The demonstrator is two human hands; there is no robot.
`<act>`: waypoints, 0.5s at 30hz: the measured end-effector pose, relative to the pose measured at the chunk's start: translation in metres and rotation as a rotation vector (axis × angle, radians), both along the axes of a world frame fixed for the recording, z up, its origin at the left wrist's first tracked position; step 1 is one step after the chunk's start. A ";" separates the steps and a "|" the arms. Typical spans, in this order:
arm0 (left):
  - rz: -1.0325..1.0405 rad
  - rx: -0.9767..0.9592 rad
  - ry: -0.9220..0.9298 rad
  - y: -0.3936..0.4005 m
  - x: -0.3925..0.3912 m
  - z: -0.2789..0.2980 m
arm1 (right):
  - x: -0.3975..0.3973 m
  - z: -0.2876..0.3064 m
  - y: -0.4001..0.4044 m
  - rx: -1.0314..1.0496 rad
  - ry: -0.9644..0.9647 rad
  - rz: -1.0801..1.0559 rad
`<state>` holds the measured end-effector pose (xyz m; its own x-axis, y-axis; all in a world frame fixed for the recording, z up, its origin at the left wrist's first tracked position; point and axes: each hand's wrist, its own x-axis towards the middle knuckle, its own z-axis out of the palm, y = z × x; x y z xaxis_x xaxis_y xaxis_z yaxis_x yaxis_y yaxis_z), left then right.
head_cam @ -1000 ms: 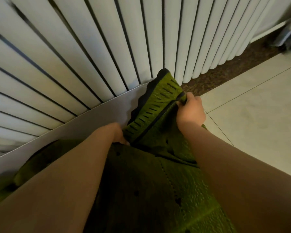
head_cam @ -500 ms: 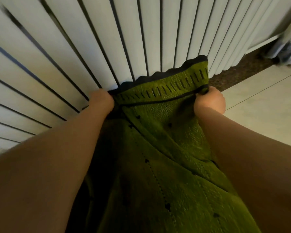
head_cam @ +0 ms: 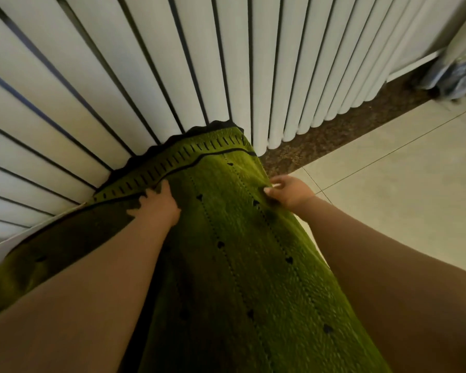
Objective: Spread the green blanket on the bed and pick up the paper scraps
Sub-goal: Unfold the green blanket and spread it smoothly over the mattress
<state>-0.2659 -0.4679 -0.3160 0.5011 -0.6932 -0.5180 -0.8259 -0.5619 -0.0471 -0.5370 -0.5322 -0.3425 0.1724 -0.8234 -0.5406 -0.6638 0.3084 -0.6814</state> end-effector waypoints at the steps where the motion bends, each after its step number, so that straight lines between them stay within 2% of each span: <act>1: 0.065 0.009 -0.035 0.006 0.006 -0.002 | 0.004 -0.003 0.007 0.015 0.045 0.030; 3: 0.119 -0.030 -0.125 0.018 0.023 -0.006 | 0.013 -0.007 0.019 -0.006 0.142 0.001; 4: 0.072 -0.049 -0.166 0.025 0.031 -0.007 | 0.017 -0.009 0.024 -0.027 0.206 -0.037; 6: -0.124 -0.079 -0.163 0.038 0.043 -0.009 | 0.024 -0.012 0.034 -0.076 0.320 -0.116; 8: -0.321 -0.035 -0.125 0.046 0.045 -0.010 | 0.025 -0.015 0.036 -0.096 0.355 -0.174; 10: -0.409 0.011 -0.175 0.050 0.047 -0.012 | 0.024 -0.012 0.028 -0.055 0.353 -0.167; 12: -0.414 0.019 -0.313 0.047 0.047 -0.014 | 0.023 -0.005 0.020 -0.055 0.360 -0.153; 15: -0.337 0.119 -0.454 0.042 0.042 -0.011 | 0.030 -0.004 0.030 -0.168 0.340 -0.146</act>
<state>-0.2238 -0.4259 -0.3269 0.4525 -0.8035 -0.3868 -0.8409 -0.2402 -0.4849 -0.5074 -0.5019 -0.3460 -0.1181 -0.9078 -0.4024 -0.8174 0.3190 -0.4798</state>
